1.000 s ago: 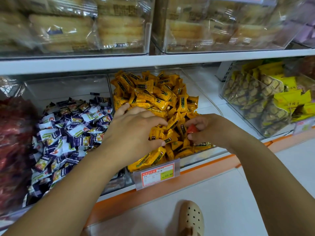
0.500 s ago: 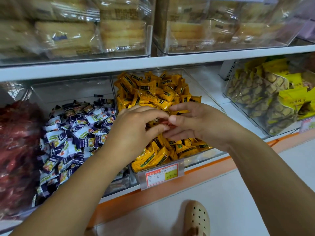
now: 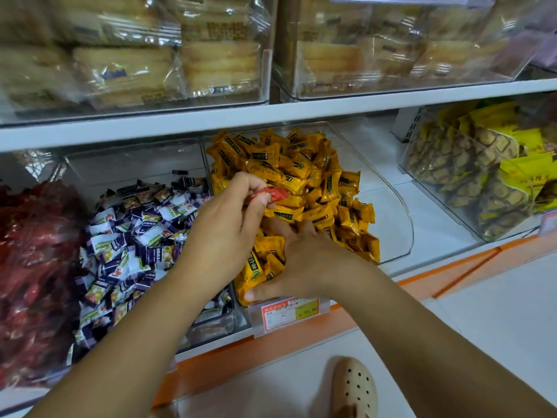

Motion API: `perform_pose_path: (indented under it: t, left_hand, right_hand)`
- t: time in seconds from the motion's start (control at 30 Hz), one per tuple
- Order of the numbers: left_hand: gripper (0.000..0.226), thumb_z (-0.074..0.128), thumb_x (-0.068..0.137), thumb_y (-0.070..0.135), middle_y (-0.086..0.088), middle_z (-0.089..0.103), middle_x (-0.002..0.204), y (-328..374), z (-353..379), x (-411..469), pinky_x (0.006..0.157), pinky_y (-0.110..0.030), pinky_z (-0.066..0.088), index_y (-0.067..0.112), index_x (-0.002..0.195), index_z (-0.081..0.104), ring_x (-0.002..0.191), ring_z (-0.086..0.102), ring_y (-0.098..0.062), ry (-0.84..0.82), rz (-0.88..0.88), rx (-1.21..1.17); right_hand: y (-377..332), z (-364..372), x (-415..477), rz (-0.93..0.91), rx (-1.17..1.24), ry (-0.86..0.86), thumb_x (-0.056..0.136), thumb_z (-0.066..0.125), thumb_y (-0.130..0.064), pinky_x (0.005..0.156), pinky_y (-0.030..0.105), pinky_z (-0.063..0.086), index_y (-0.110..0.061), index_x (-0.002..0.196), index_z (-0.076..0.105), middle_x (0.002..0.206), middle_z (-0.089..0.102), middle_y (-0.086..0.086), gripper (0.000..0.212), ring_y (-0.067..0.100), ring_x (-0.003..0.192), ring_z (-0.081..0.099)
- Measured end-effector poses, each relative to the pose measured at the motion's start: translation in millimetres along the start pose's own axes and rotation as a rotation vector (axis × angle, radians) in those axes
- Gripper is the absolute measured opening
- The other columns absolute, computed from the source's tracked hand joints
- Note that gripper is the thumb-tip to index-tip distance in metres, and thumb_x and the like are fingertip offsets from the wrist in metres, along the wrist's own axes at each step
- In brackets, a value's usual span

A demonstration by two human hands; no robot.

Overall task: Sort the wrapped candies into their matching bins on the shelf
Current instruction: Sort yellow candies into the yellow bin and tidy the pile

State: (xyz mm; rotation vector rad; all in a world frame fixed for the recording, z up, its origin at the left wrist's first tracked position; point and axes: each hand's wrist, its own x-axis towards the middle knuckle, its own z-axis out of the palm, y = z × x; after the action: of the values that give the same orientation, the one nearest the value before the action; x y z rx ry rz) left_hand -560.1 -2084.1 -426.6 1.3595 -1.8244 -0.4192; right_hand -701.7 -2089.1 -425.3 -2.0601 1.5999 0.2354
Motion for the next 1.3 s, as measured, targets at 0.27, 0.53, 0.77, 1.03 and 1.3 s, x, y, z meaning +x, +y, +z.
perform_pose_path:
  t: [0.27, 0.53, 0.77, 1.03, 1.3]
  left_hand:
    - [0.026, 0.041, 0.099, 0.031, 0.021, 0.063, 0.103, -2.2, -13.1, 5.0, 0.076, -0.003, 0.038, 0.036, 0.121, 0.053, 0.100, 0.054, 0.011, -0.043, -0.040, -0.095]
    - [0.022, 0.045, 0.098, 0.031, 0.023, 0.065, 0.099, -10.7, -22.6, 9.3, 0.078, -0.001, 0.037, 0.044, 0.113, 0.056, 0.099, 0.055, 0.011, 0.018, -0.068, -0.170]
    - [0.024, 0.045, 0.097, 0.030, 0.019, 0.066, 0.100, -10.2, -29.4, 5.9, 0.085, -0.014, 0.045, 0.037, 0.117, 0.058, 0.098, 0.059, 0.006, -0.007, -0.078, -0.222]
    - [0.025, 0.045, 0.099, 0.027, 0.012, 0.067, 0.097, -10.5, -33.8, 6.3, 0.081, -0.018, 0.048, 0.028, 0.118, 0.061, 0.092, 0.064, 0.001, 0.014, -0.073, -0.252]
    - [0.023, 0.041, 0.100, 0.028, 0.013, 0.066, 0.098, -17.4, -44.2, -1.8, 0.075, -0.007, 0.042, 0.031, 0.114, 0.058, 0.093, 0.061, 0.007, -0.052, -0.035, -0.020]
  right_hand:
    - [25.1, -10.1, 4.1, -0.126, 0.325, 0.236, 0.066, 0.080, -0.048, 0.080, 0.032, 0.053, -0.032, 0.107, 0.062, 0.100, 0.063, -0.008, 0.049, 0.011, 0.089, 0.059]
    - [72.7, -49.4, 0.8, 0.103, 0.349, 0.446, 0.067, 0.078, -0.048, 0.069, 0.031, 0.053, -0.031, 0.096, 0.066, 0.090, 0.067, -0.006, 0.036, 0.011, 0.077, 0.062]
    - [79.3, -64.3, -9.7, 0.139, 0.170, 0.376, 0.066, 0.079, -0.052, 0.065, 0.031, 0.048, -0.044, 0.140, 0.035, 0.129, 0.044, 0.000, 0.086, 0.015, 0.081, 0.060]
    - [6.8, -32.2, -26.8, -0.346, 0.058, 0.383, 0.085, 0.066, -0.039, 0.098, 0.021, 0.034, -0.041, 0.115, 0.062, 0.121, 0.054, -0.015, 0.031, 0.001, 0.109, 0.045]
    - [-15.8, 15.2, 14.9, -0.291, -0.185, 0.323, 0.065, 0.069, -0.057, 0.102, 0.054, 0.028, -0.053, 0.137, 0.020, 0.133, 0.018, -0.008, 0.086, 0.025, 0.125, 0.021]
